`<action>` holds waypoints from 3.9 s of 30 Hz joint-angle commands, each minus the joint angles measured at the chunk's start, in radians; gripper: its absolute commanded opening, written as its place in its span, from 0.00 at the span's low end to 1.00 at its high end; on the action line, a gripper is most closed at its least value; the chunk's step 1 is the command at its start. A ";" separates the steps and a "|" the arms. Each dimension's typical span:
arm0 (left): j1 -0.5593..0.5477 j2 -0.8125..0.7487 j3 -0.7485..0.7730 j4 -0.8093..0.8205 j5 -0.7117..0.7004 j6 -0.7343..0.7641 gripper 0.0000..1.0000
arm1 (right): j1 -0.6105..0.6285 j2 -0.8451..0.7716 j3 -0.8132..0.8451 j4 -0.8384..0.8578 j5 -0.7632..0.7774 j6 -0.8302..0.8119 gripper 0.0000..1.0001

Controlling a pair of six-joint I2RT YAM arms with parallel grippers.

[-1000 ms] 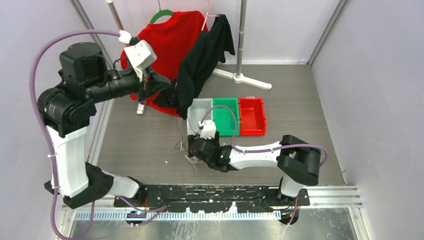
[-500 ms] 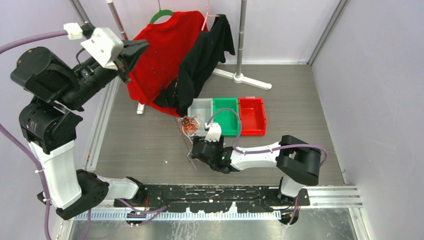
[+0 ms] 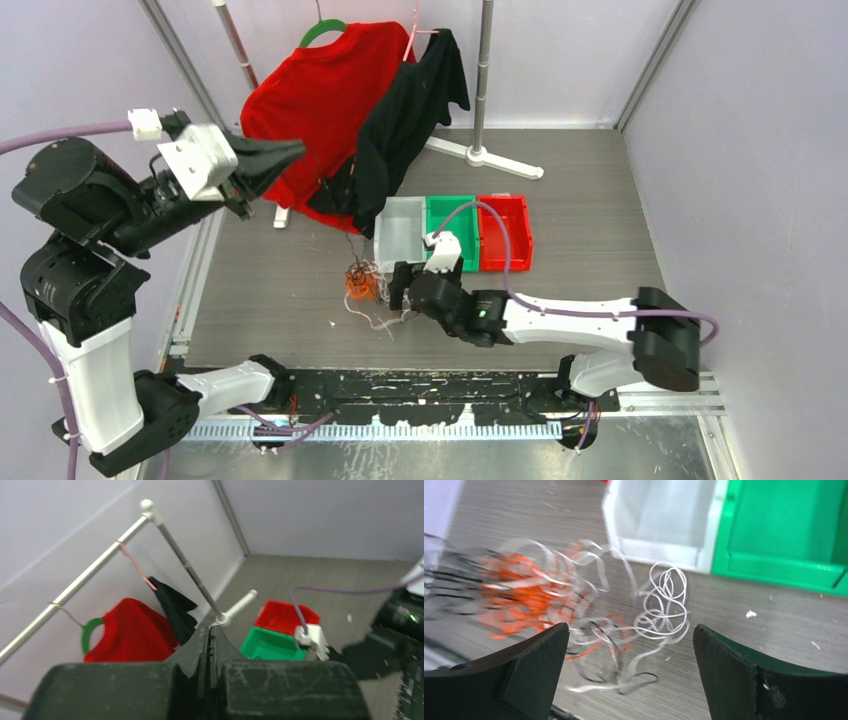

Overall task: Untangle the cables
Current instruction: Untie the cable.

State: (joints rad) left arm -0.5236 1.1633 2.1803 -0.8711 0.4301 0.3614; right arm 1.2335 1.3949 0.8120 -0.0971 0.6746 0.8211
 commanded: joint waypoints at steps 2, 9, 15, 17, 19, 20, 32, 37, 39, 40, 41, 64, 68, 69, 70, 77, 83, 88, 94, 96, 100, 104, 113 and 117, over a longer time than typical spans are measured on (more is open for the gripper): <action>-0.003 -0.016 -0.050 -0.122 0.172 0.004 0.00 | 0.004 -0.144 0.098 -0.004 -0.087 -0.169 1.00; -0.002 -0.018 -0.056 -0.172 0.223 0.035 0.00 | 0.000 -0.215 0.163 -0.028 -0.226 -0.299 1.00; -0.003 -0.009 -0.039 -0.240 0.279 0.078 0.02 | -0.031 -0.254 0.246 -0.047 -0.347 -0.362 1.00; -0.003 -0.019 -0.061 -0.235 0.292 0.080 0.02 | -0.052 -0.271 0.259 -0.046 -0.418 -0.367 1.00; -0.003 -0.022 -0.071 -0.233 0.292 0.079 0.02 | -0.074 -0.289 0.266 -0.030 -0.501 -0.367 1.00; -0.003 -0.022 -0.075 -0.233 0.292 0.079 0.02 | -0.080 -0.297 0.268 -0.020 -0.529 -0.367 1.00; -0.003 0.007 -0.033 -0.248 0.315 0.074 0.02 | -0.193 -0.192 0.307 0.180 -0.897 -0.269 0.96; -0.003 0.015 -0.026 -0.217 0.315 0.059 0.02 | -0.191 -0.064 0.327 0.283 -0.949 -0.192 0.90; -0.003 0.026 -0.010 -0.213 0.317 0.050 0.02 | -0.182 -0.027 0.317 0.330 -0.928 -0.166 0.86; -0.003 0.033 0.007 -0.213 0.316 0.045 0.02 | -0.175 -0.011 0.312 0.352 -0.908 -0.158 0.84; -0.003 0.039 0.021 -0.212 0.317 0.043 0.02 | -0.168 0.003 0.306 0.375 -0.892 -0.146 0.82; -0.003 0.074 0.186 0.037 0.212 0.030 0.00 | -0.159 0.200 0.058 0.565 -0.627 0.005 0.43; -0.003 0.085 0.217 0.123 0.181 0.020 0.00 | -0.158 0.231 0.055 0.548 -0.590 0.004 0.43; -0.003 0.090 0.226 0.138 0.177 0.015 0.00 | -0.156 0.237 0.056 0.539 -0.576 0.000 0.44; -0.003 0.094 0.235 0.152 0.174 0.010 0.00 | -0.150 0.242 0.060 0.526 -0.562 -0.004 0.44; -0.003 0.114 0.270 0.249 0.145 -0.002 0.00 | -0.106 0.259 0.102 0.400 -0.430 -0.056 0.49; -0.003 0.153 0.322 0.366 0.100 0.005 0.00 | -0.094 0.264 0.092 0.353 -0.367 -0.047 0.52; -0.003 0.152 0.323 0.498 0.060 0.035 0.00 | -0.090 0.279 0.077 0.346 -0.368 -0.030 0.55; -0.002 0.147 0.303 0.656 -0.003 0.092 0.00 | -0.074 0.300 0.072 0.336 -0.349 -0.016 0.61; -0.002 0.143 0.299 0.667 0.001 0.115 0.00 | -0.066 0.300 0.071 0.329 -0.322 -0.015 0.62; -0.002 0.145 0.286 0.763 -0.036 0.143 0.00 | -0.059 0.306 0.059 0.322 -0.316 -0.005 0.63; -0.002 0.157 0.329 0.663 -0.010 0.141 0.00 | -0.057 0.267 0.053 0.321 -0.315 -0.009 0.70; -0.001 -0.020 0.044 0.429 0.114 0.174 0.00 | -0.060 -0.061 0.147 0.115 -0.415 -0.163 0.94; -0.001 -0.088 -0.087 0.342 0.176 0.193 0.00 | -0.062 -0.173 0.232 -0.039 -0.471 -0.247 1.00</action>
State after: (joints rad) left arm -0.5236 1.1217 2.1914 -0.4088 0.5312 0.5262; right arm 1.1702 1.3342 0.9367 -0.0082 0.2642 0.6849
